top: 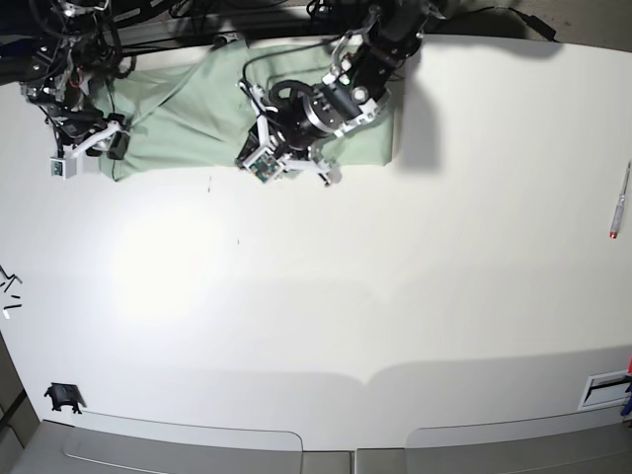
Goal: Fold the T-shirt properly
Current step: 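Release the hem and raise the left gripper away from the shirt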
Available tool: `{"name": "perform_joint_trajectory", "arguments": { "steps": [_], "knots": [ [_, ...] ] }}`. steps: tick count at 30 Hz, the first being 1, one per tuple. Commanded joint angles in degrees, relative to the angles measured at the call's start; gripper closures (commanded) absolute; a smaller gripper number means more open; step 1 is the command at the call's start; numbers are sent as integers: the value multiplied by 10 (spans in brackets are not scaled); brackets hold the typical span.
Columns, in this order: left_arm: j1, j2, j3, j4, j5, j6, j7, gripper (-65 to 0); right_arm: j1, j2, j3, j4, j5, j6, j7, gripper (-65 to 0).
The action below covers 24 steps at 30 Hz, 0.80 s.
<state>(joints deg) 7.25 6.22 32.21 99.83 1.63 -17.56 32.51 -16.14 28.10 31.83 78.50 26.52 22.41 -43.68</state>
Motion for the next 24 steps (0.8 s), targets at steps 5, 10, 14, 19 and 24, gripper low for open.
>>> {"name": "perform_joint_trajectory", "arguments": {
  "steps": [5,10,14,19,24],
  "knots": [
    [19,-12,1,115,-2,0,26,-97,3,84,22,6,0,-6,-3,-350],
    [49,-17,1,129,-2,0,22,-191,3,130,47,5,35,-5,-5,-422],
    [51,-16,1,129,-1,0,22,-192,5,150,49,-21,141,40,-44,-422],
    [51,-17,1,129,-1,0,22,-192,38,154,49,-132,246,142,-125,-422],
    [51,-17,1,129,-2,0,22,-192,58,154,49,-247,303,176,-165,-422]
  ]
}}
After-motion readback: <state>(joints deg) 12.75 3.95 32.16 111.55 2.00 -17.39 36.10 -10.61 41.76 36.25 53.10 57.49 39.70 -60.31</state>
